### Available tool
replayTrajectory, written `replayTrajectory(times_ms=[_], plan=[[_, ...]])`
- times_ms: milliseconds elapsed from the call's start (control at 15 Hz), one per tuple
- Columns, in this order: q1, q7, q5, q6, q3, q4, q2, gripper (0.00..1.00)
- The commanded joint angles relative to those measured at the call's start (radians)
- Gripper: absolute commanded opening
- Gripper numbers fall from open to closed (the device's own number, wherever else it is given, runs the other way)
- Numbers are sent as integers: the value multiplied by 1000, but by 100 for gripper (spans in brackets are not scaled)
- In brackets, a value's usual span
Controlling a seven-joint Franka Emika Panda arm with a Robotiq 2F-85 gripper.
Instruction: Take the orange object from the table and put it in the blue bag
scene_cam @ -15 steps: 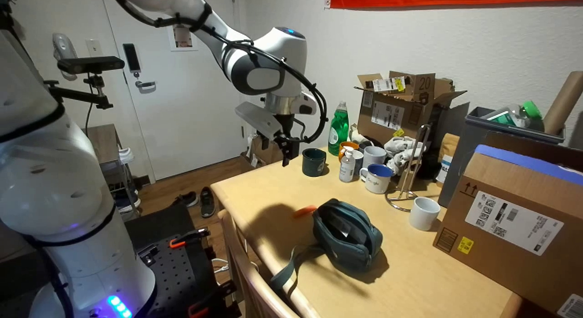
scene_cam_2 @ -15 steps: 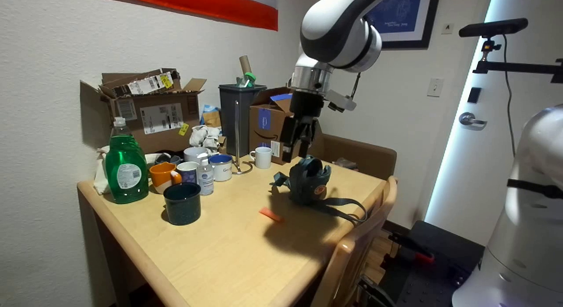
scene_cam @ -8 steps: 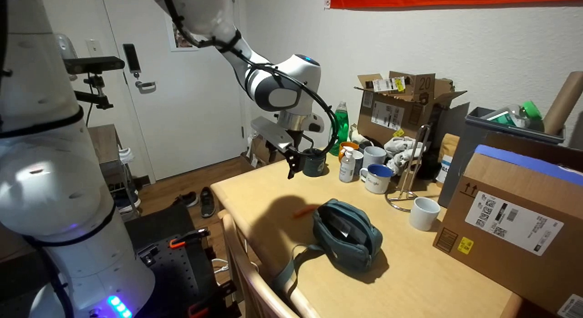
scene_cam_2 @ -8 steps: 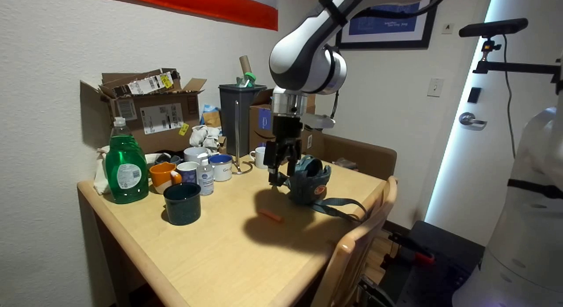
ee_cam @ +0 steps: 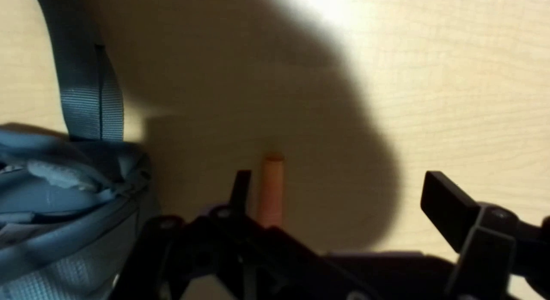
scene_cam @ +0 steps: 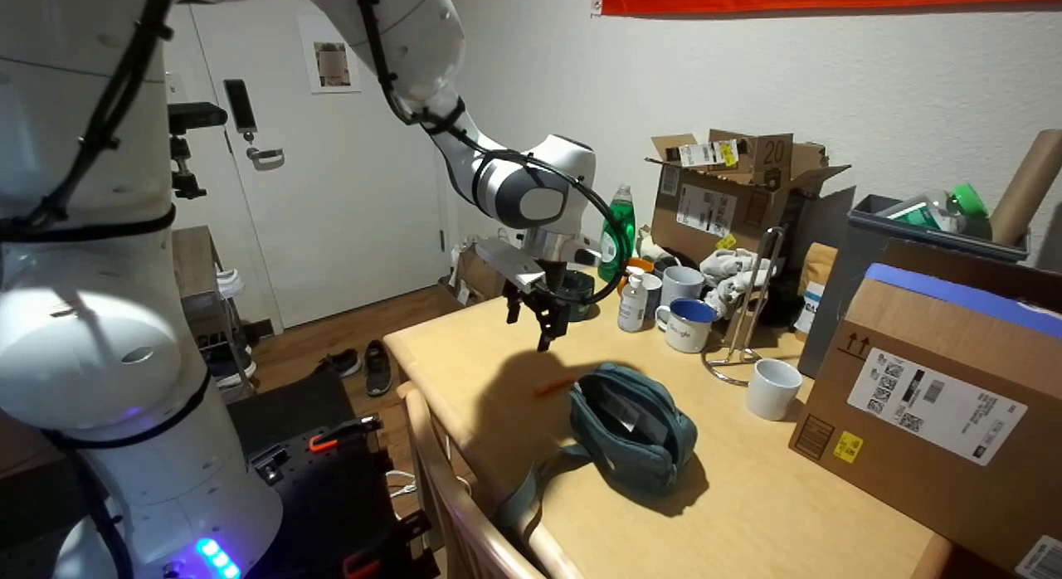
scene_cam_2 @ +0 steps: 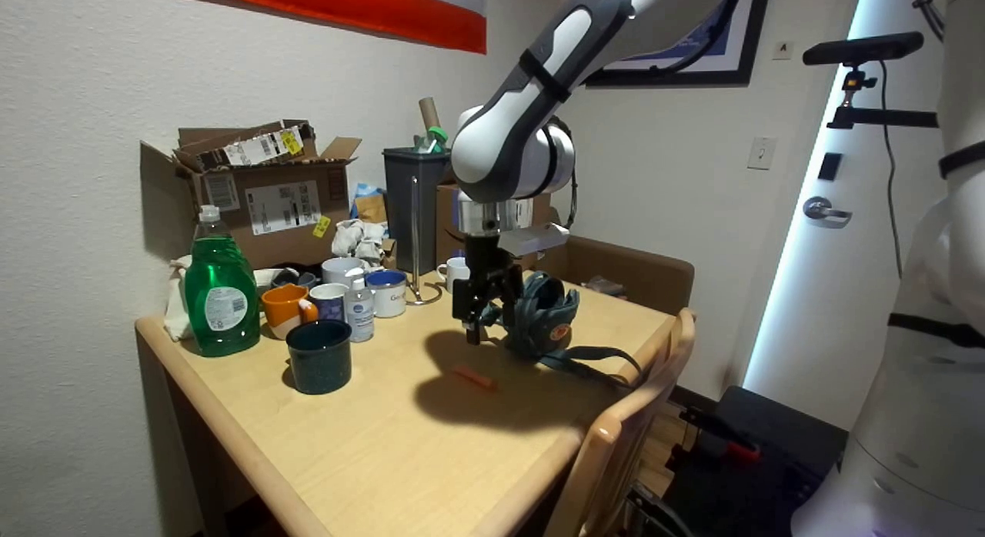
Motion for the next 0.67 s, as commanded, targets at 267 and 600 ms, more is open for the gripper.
replayTrajectory(times_ms=[267,600], plan=[[-54,-57,-3,55,53,59,123,100],[-59,-46,-10,45,60,51,125,100]])
